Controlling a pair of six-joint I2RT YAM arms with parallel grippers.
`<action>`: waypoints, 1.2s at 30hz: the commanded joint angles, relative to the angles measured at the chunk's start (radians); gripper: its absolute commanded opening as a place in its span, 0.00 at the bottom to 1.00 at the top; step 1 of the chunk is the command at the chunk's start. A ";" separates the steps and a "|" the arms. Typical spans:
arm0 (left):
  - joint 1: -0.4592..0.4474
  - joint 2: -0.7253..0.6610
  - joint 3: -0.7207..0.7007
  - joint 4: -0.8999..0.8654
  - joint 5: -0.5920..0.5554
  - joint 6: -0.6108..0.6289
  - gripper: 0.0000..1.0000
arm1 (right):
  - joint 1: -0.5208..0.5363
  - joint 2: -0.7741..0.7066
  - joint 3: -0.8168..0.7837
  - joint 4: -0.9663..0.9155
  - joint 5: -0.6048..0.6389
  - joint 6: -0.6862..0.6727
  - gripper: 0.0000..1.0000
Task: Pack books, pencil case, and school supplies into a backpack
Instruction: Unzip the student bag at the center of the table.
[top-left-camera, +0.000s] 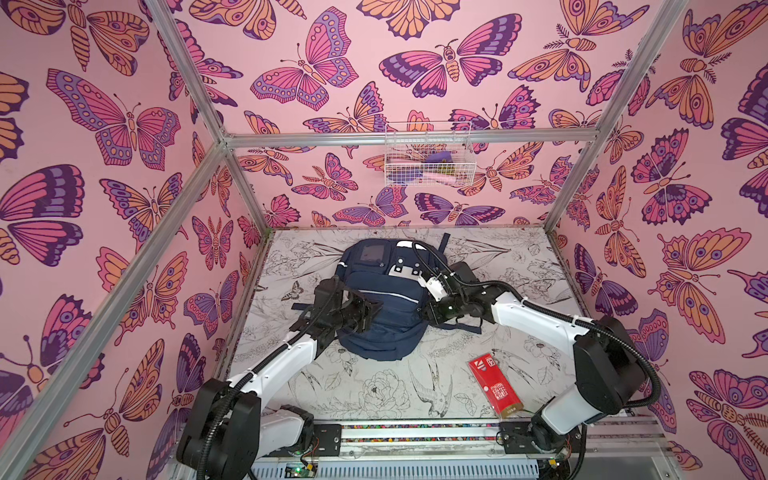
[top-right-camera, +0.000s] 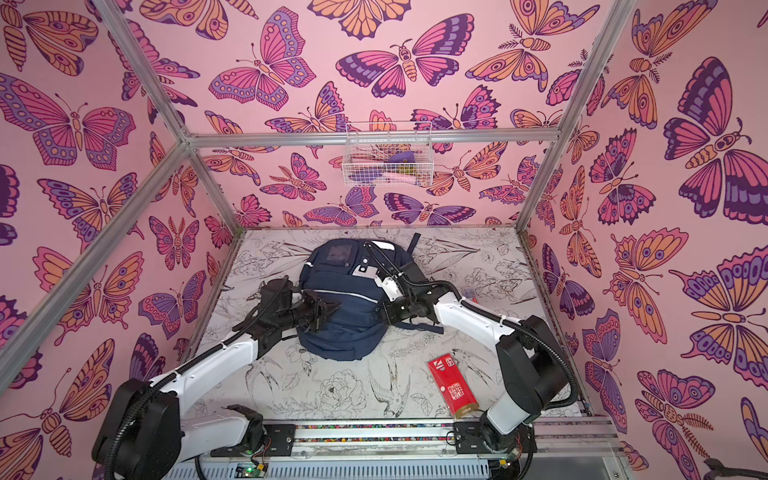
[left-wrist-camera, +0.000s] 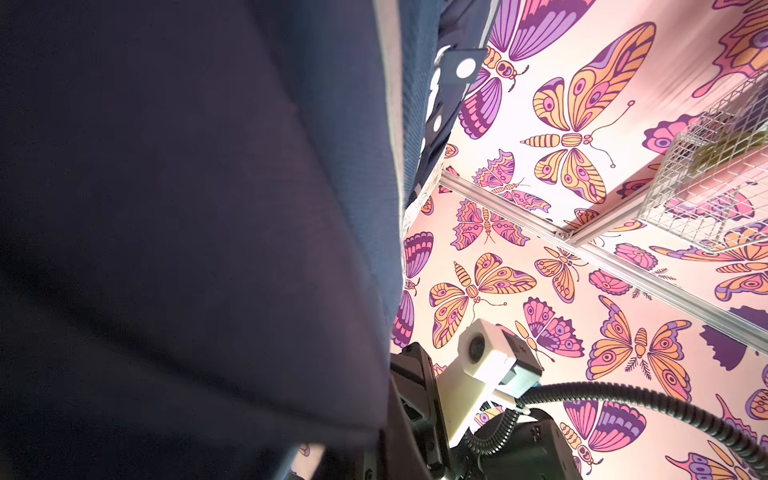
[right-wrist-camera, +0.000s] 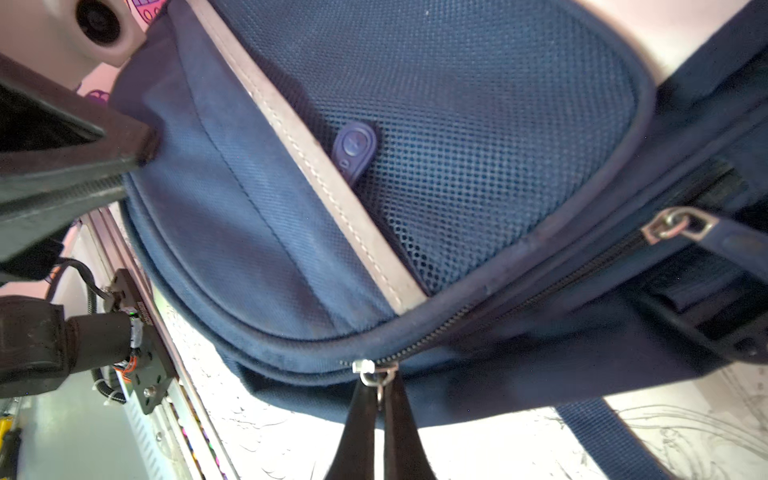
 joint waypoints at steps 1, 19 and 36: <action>0.004 -0.024 0.005 0.014 -0.004 0.004 0.00 | 0.091 -0.012 -0.010 -0.033 -0.044 0.066 0.00; -0.038 -0.039 -0.049 0.008 -0.051 0.064 0.16 | 0.243 0.161 0.253 0.007 0.018 0.356 0.00; 0.299 0.031 0.130 -0.397 -0.019 0.411 0.63 | 0.225 0.106 0.211 -0.134 -0.025 0.403 0.00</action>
